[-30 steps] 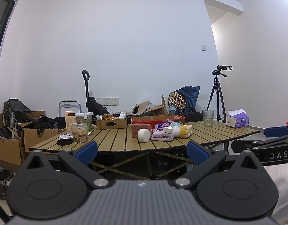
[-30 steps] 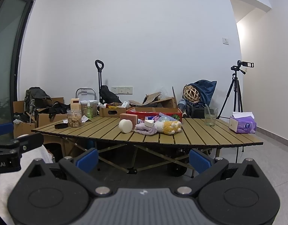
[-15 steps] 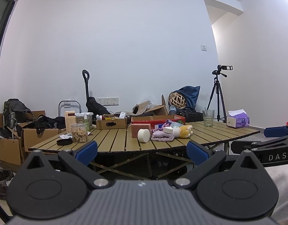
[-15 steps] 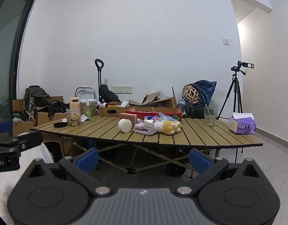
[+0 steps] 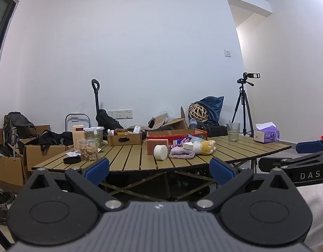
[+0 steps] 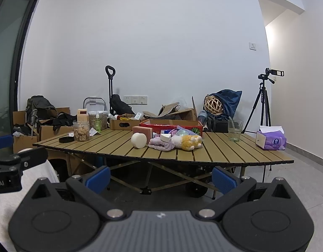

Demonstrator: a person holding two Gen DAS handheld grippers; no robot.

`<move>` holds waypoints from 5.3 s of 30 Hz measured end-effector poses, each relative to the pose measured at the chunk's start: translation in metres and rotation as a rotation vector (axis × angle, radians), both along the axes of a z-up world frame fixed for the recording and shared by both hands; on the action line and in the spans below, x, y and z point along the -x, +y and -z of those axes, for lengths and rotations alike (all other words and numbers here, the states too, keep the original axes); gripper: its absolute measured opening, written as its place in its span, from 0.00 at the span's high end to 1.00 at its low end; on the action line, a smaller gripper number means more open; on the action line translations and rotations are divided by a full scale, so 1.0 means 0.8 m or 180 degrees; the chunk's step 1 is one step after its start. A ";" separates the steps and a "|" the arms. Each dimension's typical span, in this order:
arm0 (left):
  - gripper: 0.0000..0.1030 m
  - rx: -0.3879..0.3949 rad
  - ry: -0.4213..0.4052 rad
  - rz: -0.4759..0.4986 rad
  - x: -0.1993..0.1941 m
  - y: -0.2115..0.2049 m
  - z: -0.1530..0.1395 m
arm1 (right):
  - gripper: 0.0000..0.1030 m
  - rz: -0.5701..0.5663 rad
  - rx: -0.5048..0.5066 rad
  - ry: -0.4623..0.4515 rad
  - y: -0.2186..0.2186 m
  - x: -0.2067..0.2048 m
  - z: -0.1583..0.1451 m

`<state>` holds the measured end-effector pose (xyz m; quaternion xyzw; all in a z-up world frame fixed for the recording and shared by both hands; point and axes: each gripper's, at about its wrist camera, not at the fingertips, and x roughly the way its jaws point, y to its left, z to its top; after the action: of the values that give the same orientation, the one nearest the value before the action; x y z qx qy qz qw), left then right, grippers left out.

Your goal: Organize soft objects

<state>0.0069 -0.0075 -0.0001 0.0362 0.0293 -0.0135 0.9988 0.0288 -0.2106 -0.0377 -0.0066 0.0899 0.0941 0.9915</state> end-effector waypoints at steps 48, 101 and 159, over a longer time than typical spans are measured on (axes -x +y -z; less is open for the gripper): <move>0.00 0.0020 0.0218 -0.0029 -0.143 0.007 -0.009 | 0.00 -0.0091 0.0052 -0.0246 0.002 -0.116 -0.005; 0.62 0.0489 0.1068 -0.0222 -0.549 0.133 0.022 | 0.37 -0.1429 0.0034 0.0855 0.138 -0.622 0.038; 0.05 0.0128 0.0890 0.0197 -0.680 0.045 -0.217 | 0.08 -0.0452 0.0774 0.0745 -0.060 -0.735 -0.231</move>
<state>0.5509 0.0287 0.1732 0.0149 0.1668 -0.0498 0.9846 0.6170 -0.2588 0.1470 -0.1218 0.2146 0.1524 0.9570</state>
